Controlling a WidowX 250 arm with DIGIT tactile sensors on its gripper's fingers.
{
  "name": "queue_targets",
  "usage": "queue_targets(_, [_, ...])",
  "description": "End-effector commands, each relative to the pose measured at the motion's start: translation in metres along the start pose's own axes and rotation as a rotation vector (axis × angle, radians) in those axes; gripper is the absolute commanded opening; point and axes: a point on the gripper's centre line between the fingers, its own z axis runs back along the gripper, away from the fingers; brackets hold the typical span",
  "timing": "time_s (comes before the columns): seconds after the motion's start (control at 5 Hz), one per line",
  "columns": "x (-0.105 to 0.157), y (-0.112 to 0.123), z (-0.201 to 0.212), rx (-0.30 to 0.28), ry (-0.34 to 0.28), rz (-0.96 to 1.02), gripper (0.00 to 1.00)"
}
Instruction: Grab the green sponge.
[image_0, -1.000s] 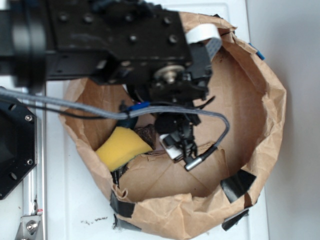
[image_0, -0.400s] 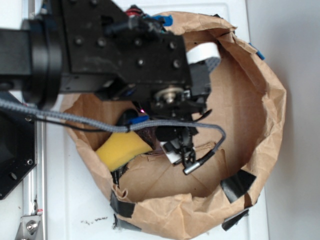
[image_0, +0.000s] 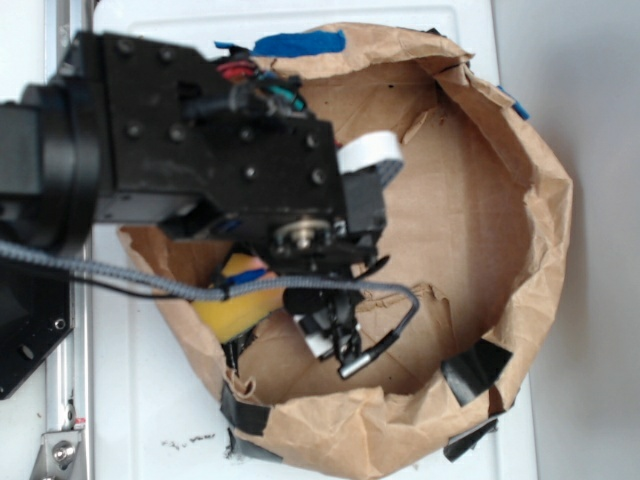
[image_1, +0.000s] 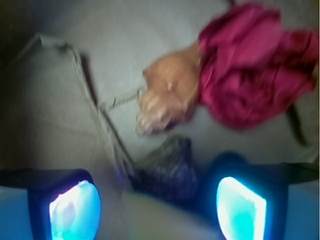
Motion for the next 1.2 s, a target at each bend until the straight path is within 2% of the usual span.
queue_targets(0.0, [-0.006, -0.012, -0.009, -0.054, -0.011, 0.001, 1.0])
queue_targets(0.4, [-0.023, -0.006, -0.014, -0.024, -0.011, -0.056, 1.0])
queue_targets(0.6, [-0.026, -0.005, -0.015, -0.041, -0.016, -0.063, 0.0])
queue_targets(1.0, [-0.023, -0.003, -0.014, -0.038, -0.029, -0.053, 0.0])
